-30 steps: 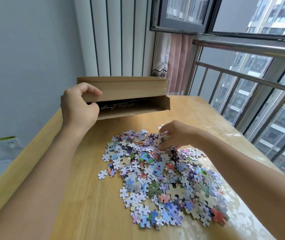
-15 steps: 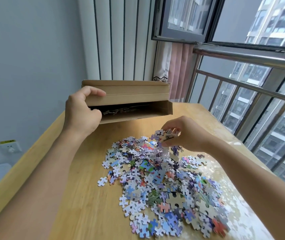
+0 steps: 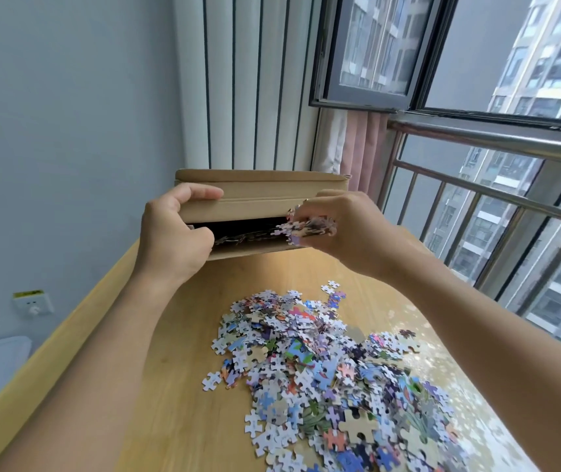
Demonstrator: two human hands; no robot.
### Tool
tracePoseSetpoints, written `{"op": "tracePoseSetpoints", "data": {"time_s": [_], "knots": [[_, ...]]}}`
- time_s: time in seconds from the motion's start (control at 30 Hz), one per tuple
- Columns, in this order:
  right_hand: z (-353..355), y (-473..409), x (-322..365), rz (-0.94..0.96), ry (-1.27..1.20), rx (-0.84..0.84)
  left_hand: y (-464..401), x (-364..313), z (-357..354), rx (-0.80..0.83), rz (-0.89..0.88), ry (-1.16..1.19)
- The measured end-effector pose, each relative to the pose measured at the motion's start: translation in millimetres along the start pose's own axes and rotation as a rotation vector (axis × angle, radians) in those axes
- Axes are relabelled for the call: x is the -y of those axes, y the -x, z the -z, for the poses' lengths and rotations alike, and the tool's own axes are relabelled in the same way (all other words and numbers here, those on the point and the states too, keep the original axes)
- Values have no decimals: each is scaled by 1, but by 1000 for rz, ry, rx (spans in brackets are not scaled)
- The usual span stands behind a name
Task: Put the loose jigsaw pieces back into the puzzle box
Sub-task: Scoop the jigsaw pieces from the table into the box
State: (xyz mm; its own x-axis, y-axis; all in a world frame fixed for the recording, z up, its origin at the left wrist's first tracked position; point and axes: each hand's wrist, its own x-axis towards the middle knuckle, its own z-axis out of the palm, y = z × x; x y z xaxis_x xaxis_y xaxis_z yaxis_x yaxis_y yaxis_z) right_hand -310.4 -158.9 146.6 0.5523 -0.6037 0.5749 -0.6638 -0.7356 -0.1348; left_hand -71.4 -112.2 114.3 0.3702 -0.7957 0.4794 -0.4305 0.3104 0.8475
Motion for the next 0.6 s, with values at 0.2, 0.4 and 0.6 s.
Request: {"op": "tracePoseSetpoints", "data": {"time_s": [0.2, 0.4, 0.6], "knots": [[-16, -6, 0, 203, 341, -6, -2, -4, 4, 5, 10, 24], [-29, -15, 3, 253, 390, 32, -3, -5, 6, 11, 6, 42], [-31, -12, -2, 250, 386, 40, -4, -5, 7, 15, 5, 53]]}}
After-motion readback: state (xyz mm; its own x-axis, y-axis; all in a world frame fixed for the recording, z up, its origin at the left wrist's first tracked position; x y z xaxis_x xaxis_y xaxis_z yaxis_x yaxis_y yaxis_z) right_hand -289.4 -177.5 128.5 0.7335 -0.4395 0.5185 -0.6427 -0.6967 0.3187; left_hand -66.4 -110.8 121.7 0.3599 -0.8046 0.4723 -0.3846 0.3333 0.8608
